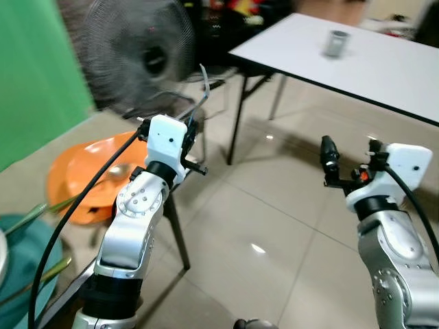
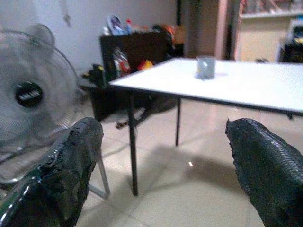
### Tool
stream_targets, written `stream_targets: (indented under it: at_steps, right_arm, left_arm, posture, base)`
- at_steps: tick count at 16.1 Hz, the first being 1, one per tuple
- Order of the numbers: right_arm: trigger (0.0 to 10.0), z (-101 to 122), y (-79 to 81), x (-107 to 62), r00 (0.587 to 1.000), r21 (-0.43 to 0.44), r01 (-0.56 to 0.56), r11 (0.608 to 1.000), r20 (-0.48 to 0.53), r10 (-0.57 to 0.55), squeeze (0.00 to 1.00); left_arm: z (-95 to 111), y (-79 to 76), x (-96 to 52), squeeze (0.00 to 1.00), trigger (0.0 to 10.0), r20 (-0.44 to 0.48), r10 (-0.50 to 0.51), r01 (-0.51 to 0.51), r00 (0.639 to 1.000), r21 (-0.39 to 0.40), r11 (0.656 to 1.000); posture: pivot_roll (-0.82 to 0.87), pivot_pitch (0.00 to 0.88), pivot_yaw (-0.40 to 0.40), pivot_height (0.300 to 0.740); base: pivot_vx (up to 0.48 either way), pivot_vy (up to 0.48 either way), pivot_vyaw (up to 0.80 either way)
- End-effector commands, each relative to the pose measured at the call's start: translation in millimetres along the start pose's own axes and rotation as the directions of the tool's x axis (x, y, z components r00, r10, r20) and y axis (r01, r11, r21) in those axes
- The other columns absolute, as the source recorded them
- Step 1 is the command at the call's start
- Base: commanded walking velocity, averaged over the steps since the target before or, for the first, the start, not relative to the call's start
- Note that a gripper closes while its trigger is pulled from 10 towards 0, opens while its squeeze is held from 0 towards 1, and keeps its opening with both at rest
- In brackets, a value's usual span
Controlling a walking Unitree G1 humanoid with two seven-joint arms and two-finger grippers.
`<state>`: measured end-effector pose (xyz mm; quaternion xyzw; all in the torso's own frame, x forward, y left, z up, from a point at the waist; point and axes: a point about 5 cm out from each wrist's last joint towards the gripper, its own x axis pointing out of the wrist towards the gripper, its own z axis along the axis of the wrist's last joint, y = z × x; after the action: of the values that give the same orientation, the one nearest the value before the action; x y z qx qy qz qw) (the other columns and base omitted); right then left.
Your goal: Setting the table
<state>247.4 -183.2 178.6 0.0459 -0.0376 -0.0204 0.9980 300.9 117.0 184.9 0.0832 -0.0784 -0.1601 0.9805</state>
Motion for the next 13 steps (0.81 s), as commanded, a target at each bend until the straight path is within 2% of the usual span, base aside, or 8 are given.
stream_targets:
  at_steps: [1, 5, 6, 7, 9, 10, 13]
  right_arm:
    - [10.0, -8, 2.1, -2.1, 0.999, 0.006, -0.019, 1.000, -0.040, 0.020, 0.00]
    - [10.0, -15, 11.9, -4.1, 0.996, -0.012, -0.066, 0.998, -0.062, 0.066, 0.00]
    - [10.0, -18, 12.5, -4.1, 0.995, -0.036, -0.065, 0.997, -0.079, 0.062, 0.00]
    - [10.0, -22, 10.6, -4.6, 0.994, -0.084, -0.055, 0.995, -0.097, 0.047, 0.00]
    - [10.0, -22, 7.2, -5.2, 0.995, -0.107, -0.048, 0.993, -0.091, 0.038, 0.00]
    - [10.0, -20, 6.8, -5.1, 0.996, -0.086, -0.044, 0.995, -0.084, 0.037, 0.00]
    - [10.0, -18, 5.4, -6.9, 0.997, -0.063, -0.029, 0.998, -0.068, 0.025, 0.00]
  left_arm:
    - [2, 3.4, -1.5, 0.00, 10.0, 0.012, 0.014, -0.014, 1.000, 0.005, 1.000]
    - [0, 13.8, -2.5, 0.00, 10.0, -0.008, 0.041, -0.041, 0.999, 0.011, 0.999]
    - [-2, 15.5, -2.4, 0.00, 10.0, -0.020, 0.043, -0.043, 0.999, 0.015, 0.999]
    - [-4, 14.7, -2.0, 0.00, 10.0, -0.028, 0.032, -0.031, 0.999, 0.023, 0.999]
    - [-5, 9.5, 0.2, 0.00, 10.0, -0.031, 0.002, -0.001, 1.000, 0.019, 1.000]
    - [-5, 8.0, 1.0, 0.00, 10.0, -0.028, -0.006, 0.006, 1.000, 0.021, 1.000]
    - [-4, 2.6, 2.5, 0.00, 10.0, -0.018, -0.027, 0.027, 0.999, 0.012, 1.000]
  posture:
    - [-0.06, 0.000, -0.023, 0.740]
    - [-0.05, 0.000, -0.030, 0.740]
    - [-0.06, 0.000, -0.028, 0.740]
    - [-0.06, 0.000, -0.027, 0.740]
    - [-0.07, 0.000, -0.017, 0.740]
    - [-0.07, 0.000, -0.017, 0.740]
    - [-0.08, 0.000, -0.012, 0.740]
  base:
    - [0.000, 0.000, -0.80]
    - [0.000, 0.000, -0.80]
    - [0.000, 0.000, 0.00]
    - [0.000, 0.000, 0.00]
    - [0.272, 0.000, 0.00]
    - [0.296, 0.000, 0.00]
    - [0.294, 0.000, -0.75]
